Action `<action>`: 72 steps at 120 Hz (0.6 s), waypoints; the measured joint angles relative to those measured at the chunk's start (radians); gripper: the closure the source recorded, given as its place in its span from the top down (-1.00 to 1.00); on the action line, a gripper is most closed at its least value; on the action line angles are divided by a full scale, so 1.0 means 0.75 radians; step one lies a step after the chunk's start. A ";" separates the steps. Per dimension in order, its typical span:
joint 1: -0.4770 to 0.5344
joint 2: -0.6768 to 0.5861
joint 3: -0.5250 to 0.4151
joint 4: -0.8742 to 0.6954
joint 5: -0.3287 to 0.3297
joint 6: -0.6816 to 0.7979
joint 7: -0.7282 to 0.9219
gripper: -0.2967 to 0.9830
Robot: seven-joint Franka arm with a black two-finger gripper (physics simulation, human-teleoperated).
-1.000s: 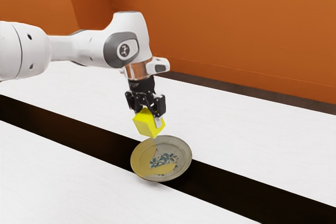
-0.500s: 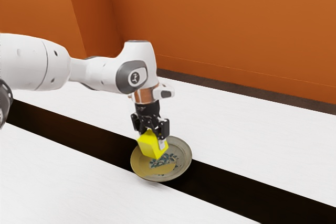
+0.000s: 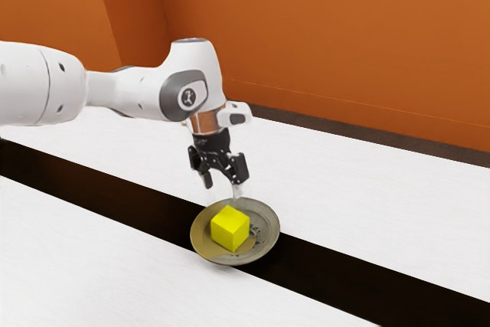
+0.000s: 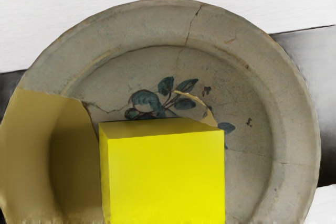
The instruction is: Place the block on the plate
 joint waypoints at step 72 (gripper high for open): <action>0.002 -0.338 0.020 0.395 0.088 -0.542 -0.055 0.53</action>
